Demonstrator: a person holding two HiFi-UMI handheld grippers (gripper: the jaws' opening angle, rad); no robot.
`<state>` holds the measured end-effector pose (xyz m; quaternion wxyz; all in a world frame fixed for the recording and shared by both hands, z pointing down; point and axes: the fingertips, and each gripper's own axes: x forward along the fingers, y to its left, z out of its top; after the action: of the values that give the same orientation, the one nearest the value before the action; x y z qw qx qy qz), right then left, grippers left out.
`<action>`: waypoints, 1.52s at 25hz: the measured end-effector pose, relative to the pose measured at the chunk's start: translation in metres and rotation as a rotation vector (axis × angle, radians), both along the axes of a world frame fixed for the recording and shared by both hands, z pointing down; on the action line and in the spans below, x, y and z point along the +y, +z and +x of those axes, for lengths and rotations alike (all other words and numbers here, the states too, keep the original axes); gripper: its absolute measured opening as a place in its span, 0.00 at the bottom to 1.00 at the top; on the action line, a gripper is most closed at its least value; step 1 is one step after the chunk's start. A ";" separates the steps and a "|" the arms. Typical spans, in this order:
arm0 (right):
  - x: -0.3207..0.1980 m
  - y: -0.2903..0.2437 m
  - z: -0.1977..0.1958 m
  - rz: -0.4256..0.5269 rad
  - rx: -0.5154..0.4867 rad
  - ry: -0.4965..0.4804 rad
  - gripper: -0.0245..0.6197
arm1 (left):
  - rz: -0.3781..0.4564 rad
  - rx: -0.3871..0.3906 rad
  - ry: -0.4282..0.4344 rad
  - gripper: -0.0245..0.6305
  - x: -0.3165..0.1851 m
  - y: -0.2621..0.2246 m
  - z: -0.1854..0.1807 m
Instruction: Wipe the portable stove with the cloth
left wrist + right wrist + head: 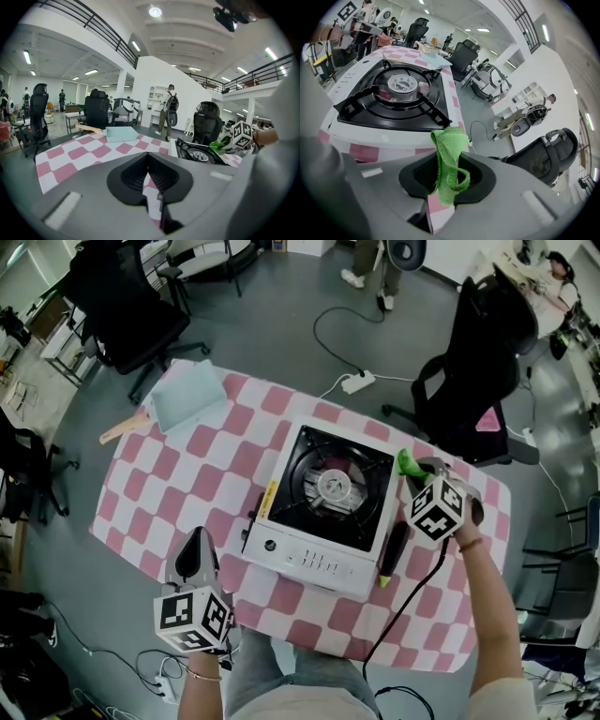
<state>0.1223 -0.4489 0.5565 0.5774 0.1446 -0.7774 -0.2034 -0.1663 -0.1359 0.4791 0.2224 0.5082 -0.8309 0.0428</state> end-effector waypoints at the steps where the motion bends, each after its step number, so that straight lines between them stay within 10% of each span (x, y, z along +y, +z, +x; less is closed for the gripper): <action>1: 0.002 0.000 0.000 -0.004 0.004 -0.003 0.17 | 0.000 0.001 0.001 0.04 0.000 0.000 0.000; 38: 0.116 0.004 0.020 -0.040 0.122 -0.114 0.17 | 0.024 0.013 0.067 0.04 0.044 -0.016 0.022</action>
<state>0.1423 -0.3334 0.5610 0.6141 0.0757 -0.7516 -0.2287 -0.1447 -0.0921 0.4627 0.2200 0.5388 -0.8123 0.0370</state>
